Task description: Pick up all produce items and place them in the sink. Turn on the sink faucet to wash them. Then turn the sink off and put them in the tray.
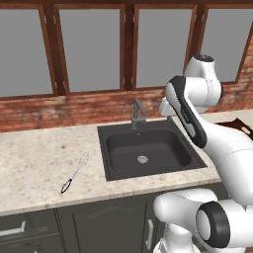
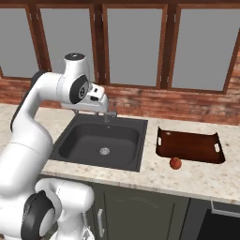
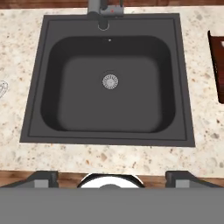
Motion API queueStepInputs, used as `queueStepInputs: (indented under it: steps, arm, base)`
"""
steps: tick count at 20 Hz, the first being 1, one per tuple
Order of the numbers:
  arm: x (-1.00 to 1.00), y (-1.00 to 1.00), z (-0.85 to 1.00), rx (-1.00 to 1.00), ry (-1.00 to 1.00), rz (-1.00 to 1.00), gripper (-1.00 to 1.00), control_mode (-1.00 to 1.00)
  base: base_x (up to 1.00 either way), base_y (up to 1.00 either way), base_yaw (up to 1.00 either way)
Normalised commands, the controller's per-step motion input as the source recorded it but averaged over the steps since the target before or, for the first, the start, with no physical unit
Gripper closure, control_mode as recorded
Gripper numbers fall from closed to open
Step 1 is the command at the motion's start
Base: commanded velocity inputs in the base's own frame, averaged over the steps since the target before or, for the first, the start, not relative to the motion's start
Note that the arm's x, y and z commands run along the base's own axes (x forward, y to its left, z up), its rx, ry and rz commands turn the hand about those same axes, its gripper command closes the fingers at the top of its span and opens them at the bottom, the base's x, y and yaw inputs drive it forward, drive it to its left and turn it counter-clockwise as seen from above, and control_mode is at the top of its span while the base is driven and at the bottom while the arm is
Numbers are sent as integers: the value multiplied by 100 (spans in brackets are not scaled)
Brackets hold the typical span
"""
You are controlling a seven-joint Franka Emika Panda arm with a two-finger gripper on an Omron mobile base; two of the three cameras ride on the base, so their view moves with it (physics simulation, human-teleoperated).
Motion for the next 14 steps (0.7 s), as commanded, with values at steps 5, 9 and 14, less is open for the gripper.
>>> queueStepInputs:
  steps: [5, 9, 14]
  arm:
    - [0, -48, 0, 0, 0, 0, -100, -100]
    - [0, -53, 0, 0, 0, 0, -100, -100]
    - [0, -57, -7, 0, 0, 0, -100, -100]
  base:
    - [0, 0, 0]
    - [0, 0, 0]
    - [0, 0, 0]
